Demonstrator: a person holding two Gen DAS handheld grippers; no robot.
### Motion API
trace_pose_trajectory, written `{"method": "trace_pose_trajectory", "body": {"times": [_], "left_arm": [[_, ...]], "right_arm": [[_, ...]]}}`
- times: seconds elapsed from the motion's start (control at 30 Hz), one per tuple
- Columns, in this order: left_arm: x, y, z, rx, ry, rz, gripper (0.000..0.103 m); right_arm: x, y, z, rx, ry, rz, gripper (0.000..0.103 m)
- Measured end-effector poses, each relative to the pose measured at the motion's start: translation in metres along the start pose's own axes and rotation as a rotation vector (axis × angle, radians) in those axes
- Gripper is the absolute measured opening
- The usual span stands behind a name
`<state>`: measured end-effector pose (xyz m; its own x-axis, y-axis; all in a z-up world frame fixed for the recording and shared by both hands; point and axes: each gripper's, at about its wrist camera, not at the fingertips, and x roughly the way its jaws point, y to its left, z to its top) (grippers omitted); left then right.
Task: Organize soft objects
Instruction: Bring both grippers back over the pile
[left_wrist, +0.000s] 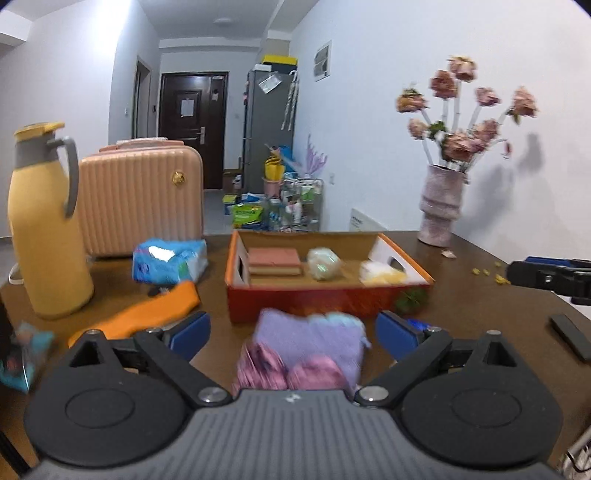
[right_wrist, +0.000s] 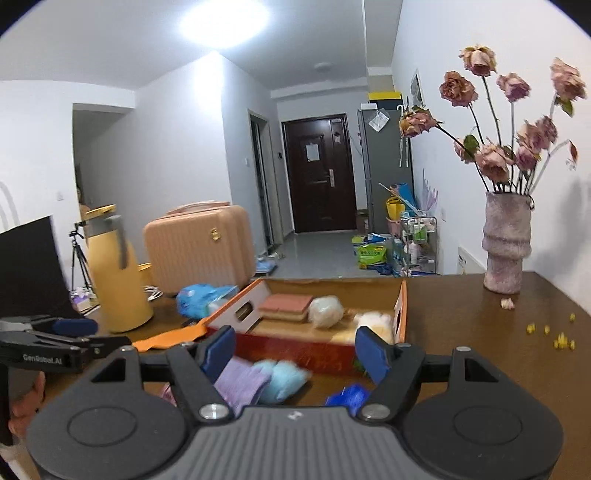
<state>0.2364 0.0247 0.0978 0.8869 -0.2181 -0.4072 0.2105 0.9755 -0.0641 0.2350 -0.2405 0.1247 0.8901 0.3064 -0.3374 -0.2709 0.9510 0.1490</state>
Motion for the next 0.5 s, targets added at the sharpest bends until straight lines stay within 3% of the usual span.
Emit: {"method": "trace_pose_trajectory", "body": {"times": [0.13,0.3,0.37,0.43,0.5], "left_arm": [[-0.036,-0.015,-0.057,-0.017,0.005,-0.027,0.1],[-0.049,-0.022,-0.102,-0.048,0.111,-0.059,0.1],[-0.046,-0.022,-0.103,-0.032,0.121,-0.045,0.1],[-0.04,-0.023,-0.098,-0.014,0.113,-0.022,0.1],[-0.033,-0.022,-0.093,-0.014,0.105,-0.016,0.1]], "right_arm": [[-0.037,0.011,-0.051,-0.028,0.016,0.062,0.071],[-0.063,0.008,-0.108,0.065,0.127,0.122,0.071],[-0.062,0.008,-0.121,0.073,0.178,0.147,0.063],[-0.057,0.015,-0.127,0.037,0.218,0.192,0.044],[-0.05,0.018,-0.13,0.042,0.238,0.251,0.036]]}}
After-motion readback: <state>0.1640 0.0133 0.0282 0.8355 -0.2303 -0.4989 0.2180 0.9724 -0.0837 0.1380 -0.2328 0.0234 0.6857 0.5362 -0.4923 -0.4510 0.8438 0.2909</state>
